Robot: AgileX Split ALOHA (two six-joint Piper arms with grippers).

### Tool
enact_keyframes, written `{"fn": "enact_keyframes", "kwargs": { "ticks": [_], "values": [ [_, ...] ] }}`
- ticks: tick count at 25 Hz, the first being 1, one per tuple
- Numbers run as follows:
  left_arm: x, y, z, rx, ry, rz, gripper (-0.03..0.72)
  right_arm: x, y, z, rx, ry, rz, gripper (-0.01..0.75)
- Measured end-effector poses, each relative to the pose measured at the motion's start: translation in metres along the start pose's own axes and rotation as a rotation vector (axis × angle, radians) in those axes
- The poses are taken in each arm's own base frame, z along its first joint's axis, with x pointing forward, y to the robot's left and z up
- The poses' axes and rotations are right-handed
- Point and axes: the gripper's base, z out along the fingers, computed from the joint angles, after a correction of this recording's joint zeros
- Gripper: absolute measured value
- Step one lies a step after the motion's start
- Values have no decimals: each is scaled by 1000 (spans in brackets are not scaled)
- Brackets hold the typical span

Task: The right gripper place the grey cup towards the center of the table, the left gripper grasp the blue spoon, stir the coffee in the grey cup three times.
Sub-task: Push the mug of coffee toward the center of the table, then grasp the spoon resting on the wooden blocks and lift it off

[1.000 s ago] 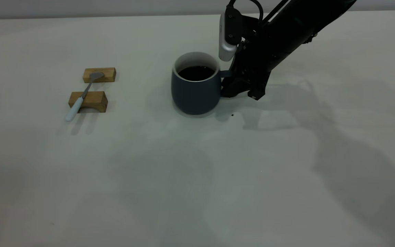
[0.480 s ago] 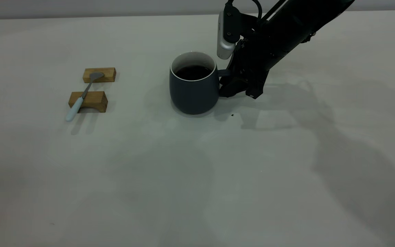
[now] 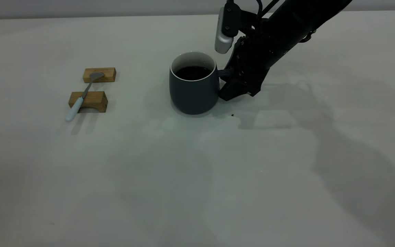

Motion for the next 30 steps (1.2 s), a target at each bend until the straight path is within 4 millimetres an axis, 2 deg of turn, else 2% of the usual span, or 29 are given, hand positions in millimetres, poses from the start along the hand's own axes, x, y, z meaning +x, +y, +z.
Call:
{"fn": "enact_keyframes", "kwargs": {
  "ticks": [6,12,15,17,20,22,23,25,27,30],
  "values": [
    [0,0,0,0,0,0,237,6,3,-2,-50,40,5,528],
    [0,0,0,0,0,0,237,29,-11,-15,-10,55,96,529],
    [0,0,0,0,0,0,237,39,-16,-24,-8,60,212,529],
    [0,0,0,0,0,0,237,35,-19,-34,-19,61,347,529],
    [0,0,0,0,0,0,237,18,-24,-64,-9,72,683,529],
    [0,0,0,0,0,0,237,2,-25,-93,-11,102,949,529],
    [0,0,0,0,0,0,237,-8,-23,-111,-20,128,1018,529],
    [0,0,0,0,0,0,237,-20,-16,-146,6,225,1103,529],
    [0,0,0,0,0,-5,237,-24,0,-175,53,323,1126,529],
    [0,0,0,0,0,0,237,-22,36,-216,147,437,1163,529]
  ]
}}
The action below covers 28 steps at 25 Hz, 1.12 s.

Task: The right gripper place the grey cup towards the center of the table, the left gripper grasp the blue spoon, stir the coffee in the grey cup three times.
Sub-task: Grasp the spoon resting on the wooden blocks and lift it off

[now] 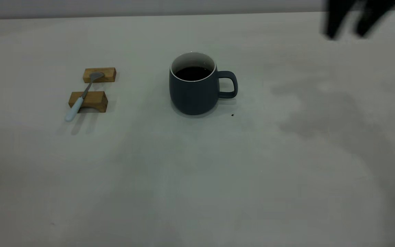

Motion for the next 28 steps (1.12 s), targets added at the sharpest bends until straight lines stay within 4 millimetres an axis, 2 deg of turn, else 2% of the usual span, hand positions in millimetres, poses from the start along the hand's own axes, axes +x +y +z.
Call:
{"fn": "enact_keyframes", "kwargs": {
  "ticks": [6,9,13,20,24,28],
  "values": [
    [0,0,0,0,0,-5,237,110,5,-52,139,-29,140,529],
    [0,0,0,0,0,-5,237,161,8,-67,156,-82,189,529],
    [0,0,0,0,0,-5,237,220,2,-76,187,-181,258,529],
    [0,0,0,0,0,-5,237,297,9,-86,268,-464,262,529],
    [0,0,0,0,0,-5,237,330,18,-99,283,-694,253,529],
    [0,0,0,0,0,-5,237,354,23,-102,294,-842,243,529]
  ]
}}
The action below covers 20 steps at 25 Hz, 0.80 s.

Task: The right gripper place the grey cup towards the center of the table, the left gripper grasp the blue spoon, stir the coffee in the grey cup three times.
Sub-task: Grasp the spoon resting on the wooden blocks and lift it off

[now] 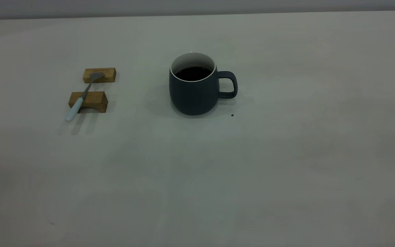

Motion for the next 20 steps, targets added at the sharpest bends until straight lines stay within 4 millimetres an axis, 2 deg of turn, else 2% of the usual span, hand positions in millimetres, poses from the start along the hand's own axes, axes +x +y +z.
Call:
{"fn": "enact_keyframes", "kwargs": {
  "ticks": [6,20],
  "values": [
    [0,0,0,0,0,0,237,10,-2,-10,-6,-84,8,529],
    [0,0,0,0,0,5,237,10,-2,-10,-7,-88,8,529]
  ]
}}
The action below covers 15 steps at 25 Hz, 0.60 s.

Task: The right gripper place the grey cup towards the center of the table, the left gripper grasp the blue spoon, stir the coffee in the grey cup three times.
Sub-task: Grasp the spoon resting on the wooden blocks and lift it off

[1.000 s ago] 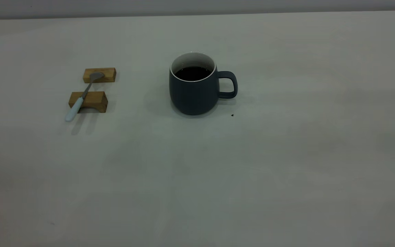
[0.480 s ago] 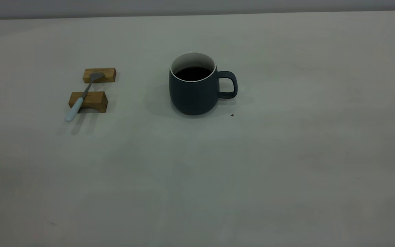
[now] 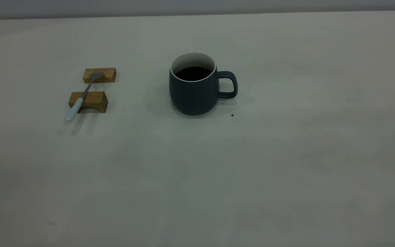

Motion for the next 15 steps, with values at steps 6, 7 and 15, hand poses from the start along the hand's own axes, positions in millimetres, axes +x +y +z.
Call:
{"fn": "enact_keyframes", "kwargs": {
  "ticks": [6,7,15],
  "values": [
    [0,0,0,0,0,0,237,0,0,0,0,0,0,529],
    [0,0,0,0,0,0,237,0,0,0,0,0,0,529],
    [-1,0,0,0,-7,-6,237,0,0,0,0,0,0,529]
  ]
}}
